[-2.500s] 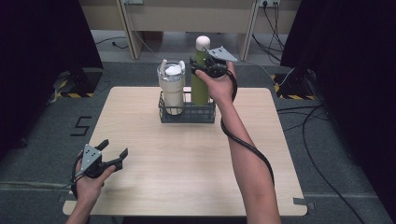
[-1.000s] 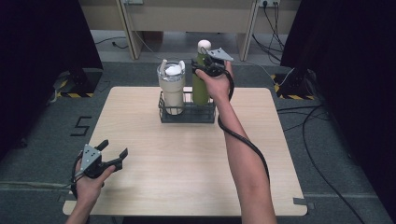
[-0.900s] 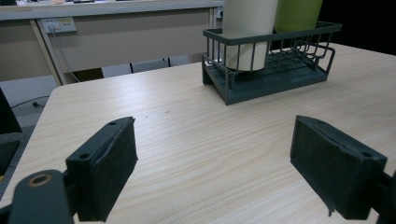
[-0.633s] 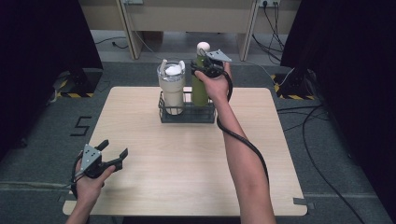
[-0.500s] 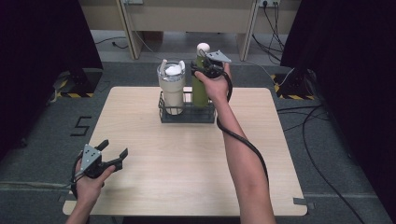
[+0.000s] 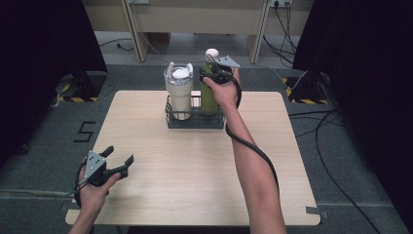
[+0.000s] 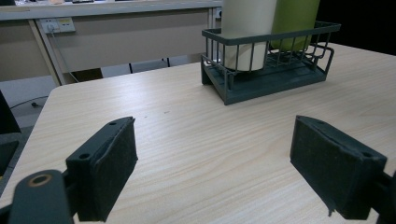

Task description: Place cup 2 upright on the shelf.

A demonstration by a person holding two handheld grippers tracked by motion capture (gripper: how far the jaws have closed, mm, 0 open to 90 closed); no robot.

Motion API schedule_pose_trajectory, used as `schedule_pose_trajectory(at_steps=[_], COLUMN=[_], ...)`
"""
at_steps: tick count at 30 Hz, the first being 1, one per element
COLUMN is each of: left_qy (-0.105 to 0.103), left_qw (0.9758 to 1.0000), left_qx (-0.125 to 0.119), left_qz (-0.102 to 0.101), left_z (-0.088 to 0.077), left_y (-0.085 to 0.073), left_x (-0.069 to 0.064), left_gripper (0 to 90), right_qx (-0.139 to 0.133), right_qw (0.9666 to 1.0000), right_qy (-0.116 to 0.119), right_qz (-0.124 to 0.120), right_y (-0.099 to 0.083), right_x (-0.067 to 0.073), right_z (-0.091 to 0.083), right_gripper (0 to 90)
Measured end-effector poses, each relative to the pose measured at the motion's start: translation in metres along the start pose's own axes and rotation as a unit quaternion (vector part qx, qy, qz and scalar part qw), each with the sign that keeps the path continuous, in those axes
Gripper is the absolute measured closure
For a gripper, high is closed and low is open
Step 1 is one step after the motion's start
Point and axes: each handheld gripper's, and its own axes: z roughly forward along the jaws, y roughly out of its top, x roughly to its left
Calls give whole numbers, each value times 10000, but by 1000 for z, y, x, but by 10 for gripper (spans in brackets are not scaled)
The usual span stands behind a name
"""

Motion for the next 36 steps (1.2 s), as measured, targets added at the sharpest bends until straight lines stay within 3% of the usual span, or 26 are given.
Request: schedule_pose_trajectory(at_steps=[15,36], left_qy=[-6,-19], left_qw=[10000,10000], left_qx=[2,-2], left_qz=[12,25], left_z=[0,0], left_y=[0,0], left_x=[0,-1], left_gripper=[141,140], right_qx=[93,7], right_qw=[10000,9998], right_qy=[-20,40], right_qz=[-2,-205], right_y=[-7,-12], right_x=[1,6], right_z=[4,2], right_gripper=[340,336])
